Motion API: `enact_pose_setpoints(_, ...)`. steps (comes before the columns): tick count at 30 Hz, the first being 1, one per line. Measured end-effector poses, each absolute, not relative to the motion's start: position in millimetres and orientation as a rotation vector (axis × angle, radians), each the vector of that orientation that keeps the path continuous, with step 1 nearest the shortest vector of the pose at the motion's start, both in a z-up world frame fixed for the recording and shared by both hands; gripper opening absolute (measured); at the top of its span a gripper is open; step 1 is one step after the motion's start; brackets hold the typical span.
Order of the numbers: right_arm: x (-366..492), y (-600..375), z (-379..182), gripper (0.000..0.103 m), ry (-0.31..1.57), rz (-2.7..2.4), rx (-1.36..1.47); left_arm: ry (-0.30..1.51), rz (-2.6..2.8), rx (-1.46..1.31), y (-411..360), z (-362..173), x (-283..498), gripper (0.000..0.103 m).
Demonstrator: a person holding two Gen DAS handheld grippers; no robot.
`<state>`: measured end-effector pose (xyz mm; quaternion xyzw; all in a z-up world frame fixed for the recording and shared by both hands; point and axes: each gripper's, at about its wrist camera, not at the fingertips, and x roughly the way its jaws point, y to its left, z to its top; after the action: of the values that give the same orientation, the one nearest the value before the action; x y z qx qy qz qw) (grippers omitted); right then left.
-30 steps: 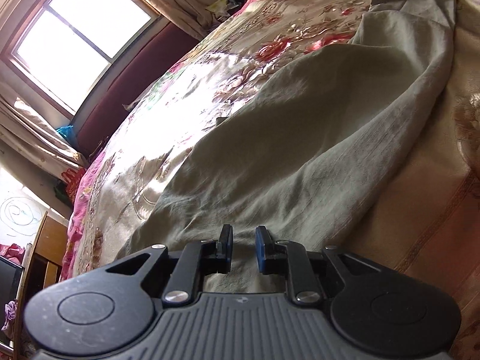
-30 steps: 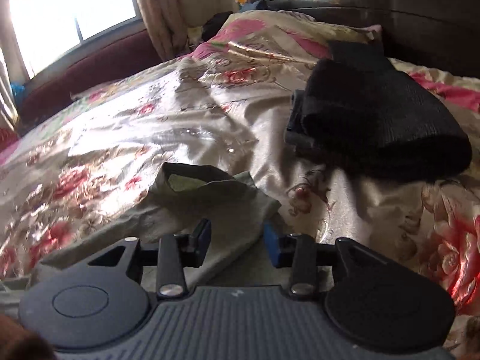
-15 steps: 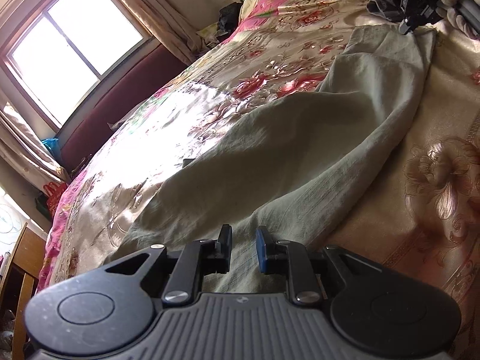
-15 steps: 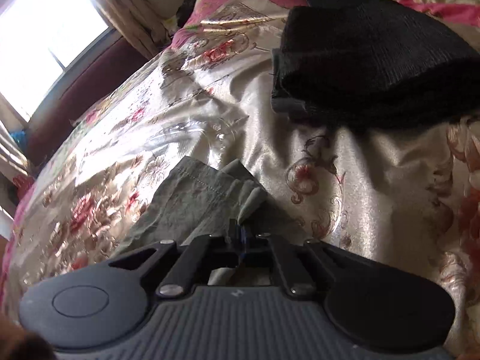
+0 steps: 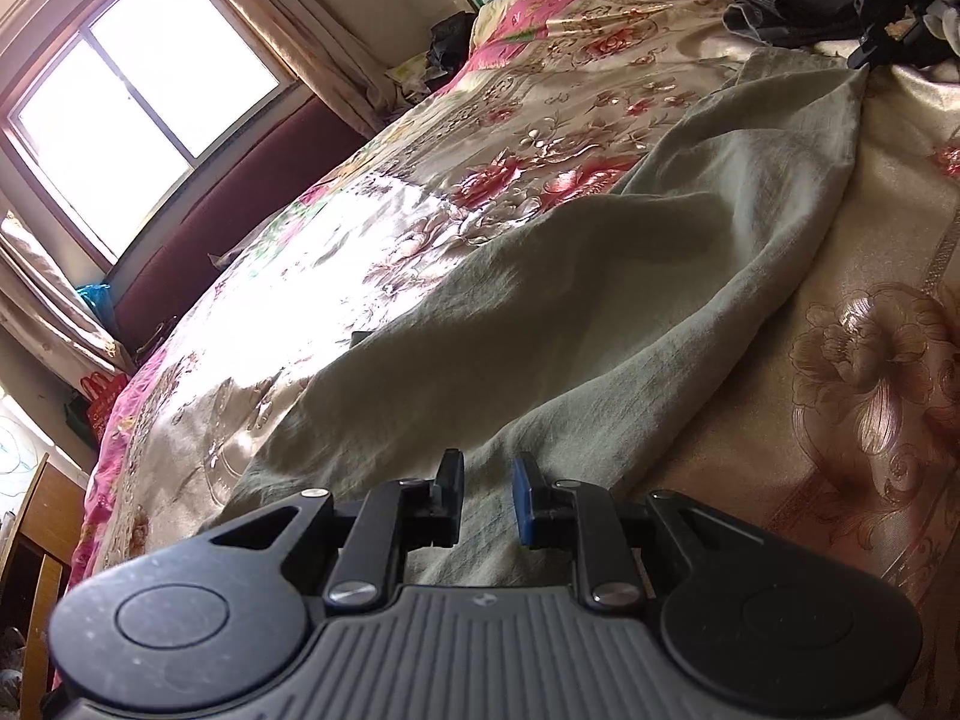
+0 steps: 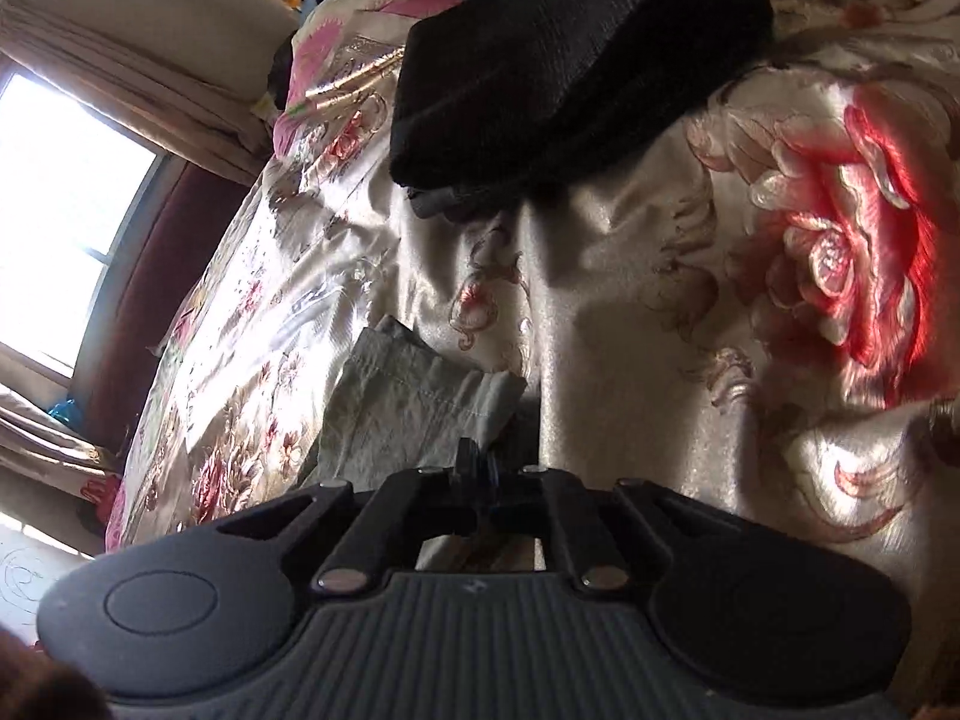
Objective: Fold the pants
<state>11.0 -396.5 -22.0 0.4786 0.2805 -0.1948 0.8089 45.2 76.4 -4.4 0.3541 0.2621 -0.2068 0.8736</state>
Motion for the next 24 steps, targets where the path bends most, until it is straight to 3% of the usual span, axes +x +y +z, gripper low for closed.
enact_pose_setpoints(3, 1.3, -392.3, -8.9, 0.009, 0.598, -0.41, 0.998, 0.545, -0.436, 0.743, 76.3, -3.0, 46.2, 0.035)
enact_pose_setpoints(7, -8.4, -380.2, -12.6, 0.026, 0.612, -0.364, 1.069, 0.542, -0.442, 0.743, 76.4, -4.5, 46.1, 0.035)
enact_pose_setpoints(11, 6.1, -365.0, -27.8, 0.023, 0.679, -0.381, 1.094, 0.536, -0.443, 0.749, 75.5, -4.8, 45.0, 0.035)
enact_pose_setpoints(15, 15.5, -370.0, -36.0, 0.026, 0.597, -0.382, 1.154, 0.538, -0.445, 0.726, 78.4, -4.7, 45.0, 0.035)
enact_pose_setpoints(18, 26.9, -372.6, -46.8, 0.022, 0.555, -0.376, 1.126, 0.539, -0.44, 0.716, 78.8, -4.5, 45.4, 0.035)
enact_pose_setpoints(21, 30.0, -376.9, -61.6, 0.004, 0.5, -0.378, 1.202, 0.547, -0.427, 0.702, 76.9, -4.6, 47.6, 0.035)
enact_pose_setpoints(24, 16.9, -386.3, -49.2, 0.003, 0.433, -0.331, 1.255, 0.544, -0.431, 0.711, 73.5, -1.3, 46.4, 0.035)
